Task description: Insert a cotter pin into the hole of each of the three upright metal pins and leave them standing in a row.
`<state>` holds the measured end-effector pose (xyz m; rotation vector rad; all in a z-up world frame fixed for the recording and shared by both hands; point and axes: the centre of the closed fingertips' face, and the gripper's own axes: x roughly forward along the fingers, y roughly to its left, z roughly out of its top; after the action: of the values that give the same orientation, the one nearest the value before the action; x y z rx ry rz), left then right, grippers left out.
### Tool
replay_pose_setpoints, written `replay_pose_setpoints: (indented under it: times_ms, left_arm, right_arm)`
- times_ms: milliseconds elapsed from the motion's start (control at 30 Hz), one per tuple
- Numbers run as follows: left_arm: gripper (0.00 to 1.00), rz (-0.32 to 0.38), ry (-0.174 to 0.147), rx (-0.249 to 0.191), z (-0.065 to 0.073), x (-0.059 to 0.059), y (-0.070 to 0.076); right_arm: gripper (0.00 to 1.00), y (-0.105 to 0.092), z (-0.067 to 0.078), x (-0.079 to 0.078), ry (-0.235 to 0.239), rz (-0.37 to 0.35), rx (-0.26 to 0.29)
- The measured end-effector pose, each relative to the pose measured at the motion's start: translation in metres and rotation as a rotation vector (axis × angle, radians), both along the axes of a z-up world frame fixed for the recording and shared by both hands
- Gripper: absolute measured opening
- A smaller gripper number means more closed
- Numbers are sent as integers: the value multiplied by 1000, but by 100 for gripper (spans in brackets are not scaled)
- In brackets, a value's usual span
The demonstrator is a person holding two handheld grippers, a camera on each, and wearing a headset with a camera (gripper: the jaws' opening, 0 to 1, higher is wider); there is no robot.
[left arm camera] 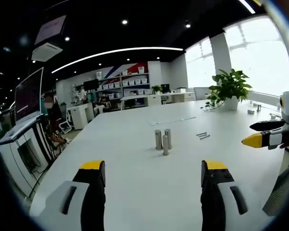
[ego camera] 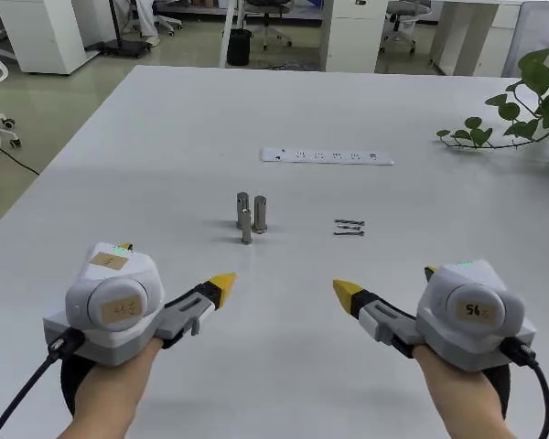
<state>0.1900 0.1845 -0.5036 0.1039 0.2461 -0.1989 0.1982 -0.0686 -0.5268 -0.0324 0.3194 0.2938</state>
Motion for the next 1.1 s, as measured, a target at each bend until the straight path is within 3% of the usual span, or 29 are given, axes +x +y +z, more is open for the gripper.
replay_pose_setpoints:
  times_ms: [600,733,1100]
  left_arm:
    - [80,7,7,-3,-1,-1,2]
    - [83,-20,-2,-6,2,-1,-4]
    - [91,-27,-12,-31,7,1,-6]
  right_arm:
    - [78,2,-1,-1,5,12,-34]
    - [80,1,-3,0,14,15,-41]
    - [84,5,6,2,-28,36,-40]
